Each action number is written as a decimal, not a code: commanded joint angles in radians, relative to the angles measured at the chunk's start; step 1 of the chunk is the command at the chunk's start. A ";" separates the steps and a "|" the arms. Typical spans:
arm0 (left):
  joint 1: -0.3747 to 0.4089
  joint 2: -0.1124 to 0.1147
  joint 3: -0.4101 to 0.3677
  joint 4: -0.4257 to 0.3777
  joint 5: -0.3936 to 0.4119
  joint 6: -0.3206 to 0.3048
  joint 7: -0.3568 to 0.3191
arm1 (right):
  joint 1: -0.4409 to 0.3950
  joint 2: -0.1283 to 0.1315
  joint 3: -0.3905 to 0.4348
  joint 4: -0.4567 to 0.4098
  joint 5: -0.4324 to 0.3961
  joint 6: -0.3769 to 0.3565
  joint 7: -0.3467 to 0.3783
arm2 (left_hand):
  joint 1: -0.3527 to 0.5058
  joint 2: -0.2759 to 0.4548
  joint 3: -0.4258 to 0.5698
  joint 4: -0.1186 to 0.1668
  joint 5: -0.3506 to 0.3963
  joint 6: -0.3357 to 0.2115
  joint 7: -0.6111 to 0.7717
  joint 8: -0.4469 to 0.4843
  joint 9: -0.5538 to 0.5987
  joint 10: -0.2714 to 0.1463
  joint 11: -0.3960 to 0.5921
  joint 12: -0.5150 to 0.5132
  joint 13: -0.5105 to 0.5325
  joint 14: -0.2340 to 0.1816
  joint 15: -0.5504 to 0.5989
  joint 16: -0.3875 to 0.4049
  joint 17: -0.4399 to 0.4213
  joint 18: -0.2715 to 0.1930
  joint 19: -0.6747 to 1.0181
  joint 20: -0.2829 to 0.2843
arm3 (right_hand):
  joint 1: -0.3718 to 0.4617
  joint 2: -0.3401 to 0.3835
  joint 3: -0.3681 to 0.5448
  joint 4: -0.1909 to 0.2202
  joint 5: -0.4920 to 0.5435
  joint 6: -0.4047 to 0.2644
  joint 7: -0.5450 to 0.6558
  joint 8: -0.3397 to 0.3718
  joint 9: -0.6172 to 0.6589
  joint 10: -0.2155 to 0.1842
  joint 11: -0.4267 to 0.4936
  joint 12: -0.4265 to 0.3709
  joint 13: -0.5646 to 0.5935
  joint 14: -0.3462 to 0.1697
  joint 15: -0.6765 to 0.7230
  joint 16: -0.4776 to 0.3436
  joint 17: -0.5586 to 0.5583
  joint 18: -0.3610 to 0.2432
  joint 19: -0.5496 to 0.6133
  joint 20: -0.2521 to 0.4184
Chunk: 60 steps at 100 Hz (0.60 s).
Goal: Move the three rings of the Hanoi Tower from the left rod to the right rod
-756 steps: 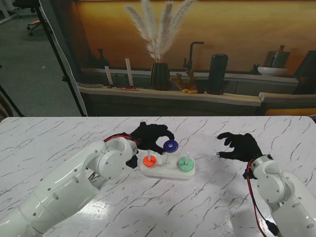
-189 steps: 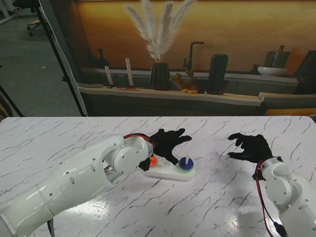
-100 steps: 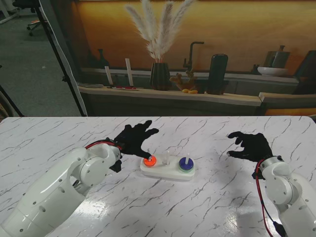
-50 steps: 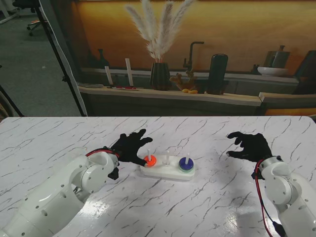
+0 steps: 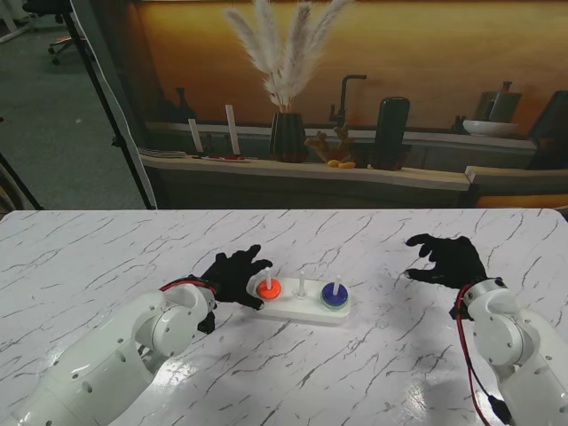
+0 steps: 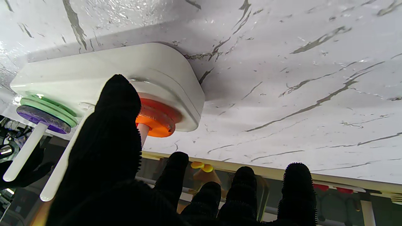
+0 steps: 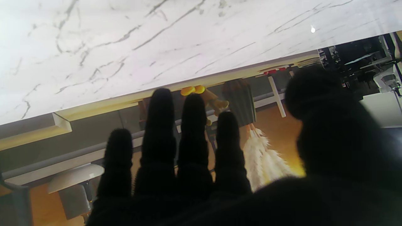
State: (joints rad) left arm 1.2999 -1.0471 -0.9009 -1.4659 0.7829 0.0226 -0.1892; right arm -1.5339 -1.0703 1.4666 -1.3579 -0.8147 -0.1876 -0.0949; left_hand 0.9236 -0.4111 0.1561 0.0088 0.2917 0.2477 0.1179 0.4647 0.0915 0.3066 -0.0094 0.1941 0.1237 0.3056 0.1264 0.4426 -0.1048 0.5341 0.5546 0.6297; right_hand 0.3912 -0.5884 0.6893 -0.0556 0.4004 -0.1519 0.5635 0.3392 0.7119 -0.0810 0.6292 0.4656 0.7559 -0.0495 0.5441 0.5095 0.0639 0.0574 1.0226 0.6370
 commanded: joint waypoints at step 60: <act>-0.025 -0.014 0.051 0.030 -0.007 0.020 0.006 | -0.012 -0.009 -0.003 -0.016 0.004 -0.002 -0.001 | 0.087 0.101 -0.047 -0.011 0.122 -0.086 0.068 0.074 0.034 -0.037 0.040 0.120 0.037 -0.009 0.007 0.011 0.009 -0.010 0.016 0.014 | -0.001 0.008 -0.013 0.017 0.013 -0.031 0.013 -0.001 0.030 -0.019 0.025 0.011 0.011 -0.007 0.017 0.014 -0.010 0.325 0.012 -0.004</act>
State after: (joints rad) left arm 1.2752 -1.0533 -0.8569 -1.4456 0.7763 0.0570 -0.1756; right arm -1.5362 -1.0717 1.4659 -1.3691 -0.8122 -0.1898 -0.0959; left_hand 0.9625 -0.3550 0.1137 0.0069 0.3906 0.1907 0.1751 0.5175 0.1206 0.2868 0.0289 0.2941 0.1528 0.3056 0.1298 0.4426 -0.0942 0.5334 0.5542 0.6298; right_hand 0.3912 -0.5884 0.6893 -0.0556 0.4004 -0.1519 0.5635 0.3392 0.7119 -0.0810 0.6292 0.4656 0.7559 -0.0495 0.5441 0.5095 0.0639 0.0574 1.0226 0.6370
